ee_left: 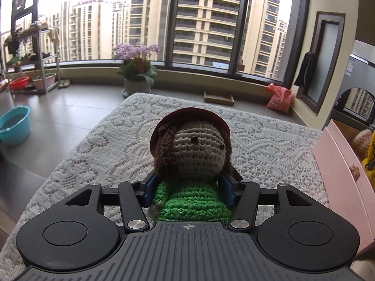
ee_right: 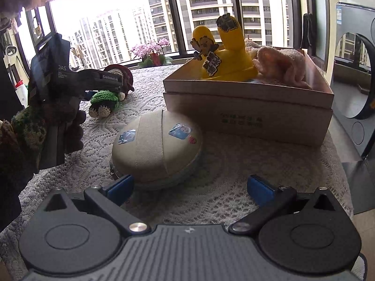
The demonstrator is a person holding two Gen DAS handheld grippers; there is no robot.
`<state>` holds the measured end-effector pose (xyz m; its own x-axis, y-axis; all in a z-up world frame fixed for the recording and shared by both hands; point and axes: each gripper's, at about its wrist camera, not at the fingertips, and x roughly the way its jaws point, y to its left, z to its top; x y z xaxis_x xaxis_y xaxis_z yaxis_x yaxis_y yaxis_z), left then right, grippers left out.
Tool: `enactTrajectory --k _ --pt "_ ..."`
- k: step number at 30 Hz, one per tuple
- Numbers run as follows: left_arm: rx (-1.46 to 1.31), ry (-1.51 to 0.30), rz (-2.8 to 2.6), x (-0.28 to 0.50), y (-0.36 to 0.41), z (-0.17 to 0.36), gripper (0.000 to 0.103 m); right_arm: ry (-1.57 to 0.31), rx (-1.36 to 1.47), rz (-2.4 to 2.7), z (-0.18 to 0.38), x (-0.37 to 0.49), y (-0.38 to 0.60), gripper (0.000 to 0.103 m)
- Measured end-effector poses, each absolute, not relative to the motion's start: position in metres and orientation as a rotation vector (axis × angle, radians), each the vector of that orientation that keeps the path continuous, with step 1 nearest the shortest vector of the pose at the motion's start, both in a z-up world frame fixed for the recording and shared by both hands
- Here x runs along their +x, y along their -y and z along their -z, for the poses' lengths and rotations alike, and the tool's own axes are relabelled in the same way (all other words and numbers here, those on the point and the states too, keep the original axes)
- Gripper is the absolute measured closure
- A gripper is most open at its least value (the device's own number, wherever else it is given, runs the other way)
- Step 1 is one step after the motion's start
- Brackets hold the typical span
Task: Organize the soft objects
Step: 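Lift the crochet doll with the left tool while the right lifts the beige cushion, then lower the crochet doll into the pink box and open the left tool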
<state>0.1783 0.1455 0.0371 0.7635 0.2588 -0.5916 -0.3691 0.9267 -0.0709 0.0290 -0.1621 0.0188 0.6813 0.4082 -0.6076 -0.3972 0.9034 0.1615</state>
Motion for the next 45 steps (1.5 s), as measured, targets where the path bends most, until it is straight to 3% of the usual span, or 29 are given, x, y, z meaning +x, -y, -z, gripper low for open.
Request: enactTrajectory --k 9,17,27,45 --pt "-0.201 -0.64 -0.075 0.091 -0.134 -0.047 0.045 -0.572 -0.023 -0.49 -0.028 0.012 0.159 0.0" --pt "-0.228 -0.715 0.063 0.011 -0.12 -0.037 0.046 -0.544 -0.3 -0.529 -0.043 0.019 0.11 0.0" --pt "-0.284 -0.678 0.079 0.006 -0.13 -0.032 0.045 -0.712 -0.171 -0.522 -0.04 0.074 0.091 0.0" --pt "-0.271 -0.68 0.072 0.007 -0.127 -0.031 0.044 -0.71 -0.207 -0.58 -0.041 0.079 0.096 0.0"
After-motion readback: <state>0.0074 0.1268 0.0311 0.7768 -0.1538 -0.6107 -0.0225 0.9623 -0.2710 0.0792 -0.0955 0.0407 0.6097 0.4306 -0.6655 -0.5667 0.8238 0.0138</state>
